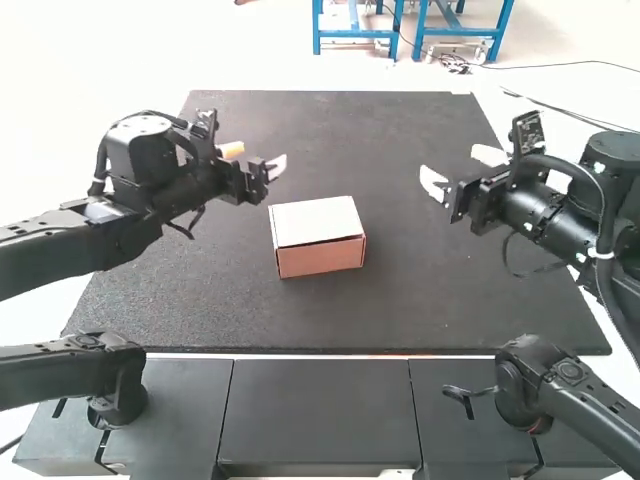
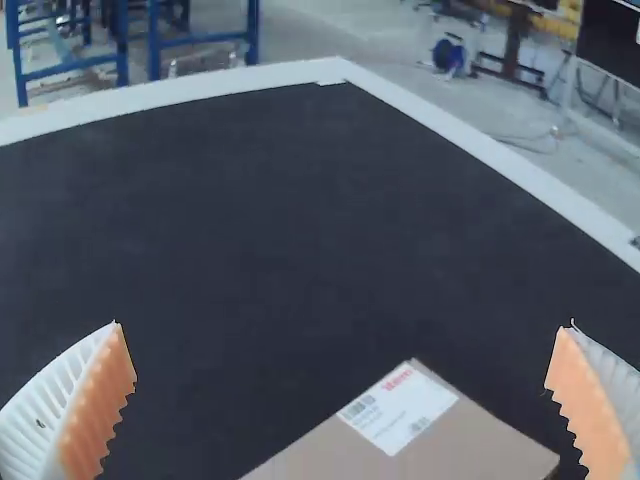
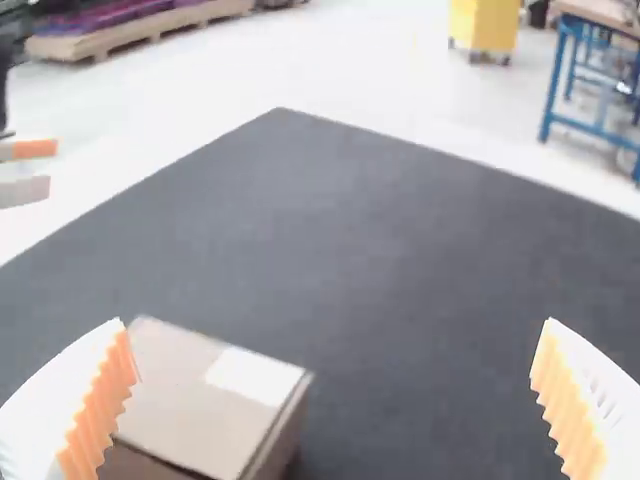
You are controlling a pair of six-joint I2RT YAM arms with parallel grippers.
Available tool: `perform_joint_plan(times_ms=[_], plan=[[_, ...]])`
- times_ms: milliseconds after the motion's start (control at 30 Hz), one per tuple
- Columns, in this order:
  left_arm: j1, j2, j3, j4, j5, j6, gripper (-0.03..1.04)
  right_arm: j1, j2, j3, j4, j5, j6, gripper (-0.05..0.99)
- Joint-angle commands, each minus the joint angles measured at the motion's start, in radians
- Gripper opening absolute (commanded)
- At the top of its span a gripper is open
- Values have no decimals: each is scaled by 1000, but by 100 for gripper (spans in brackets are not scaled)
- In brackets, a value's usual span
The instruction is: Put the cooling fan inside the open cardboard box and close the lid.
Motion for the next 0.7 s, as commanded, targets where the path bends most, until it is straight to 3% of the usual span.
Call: perform_joint_plan(times_ms=[0, 100, 200, 267, 333, 433, 500, 567, 667], plan=[[83, -100, 0, -4, -80, 77, 97, -52, -102, -51, 130, 191, -338, 91], [144, -210, -52, 34, -139, 104, 97, -108, -218, -178, 343, 288, -495, 91], [181, -304, -109, 42, -199, 104, 97, -177, -292, -356, 739, 369, -533, 91], [197, -374, -147, 46, -249, 115, 97, -227, -284, -382, 717, 337, -510, 91], [235, -435, -179, 45, -269, 118, 97, -276, -287, -419, 700, 311, -413, 91], [339, -523, -222, 42, -268, 123, 97, -317, -286, -509, 696, 302, -380, 91], [393, -580, -238, 42, -238, 135, 97, -334, -286, -574, 754, 302, -390, 91], [430, -629, -250, 37, -206, 146, 97, -342, -286, -658, 858, 325, -452, 91], [448, -695, -282, 36, -162, 167, 97, -342, -286, -732, 1003, 374, -467, 91]])
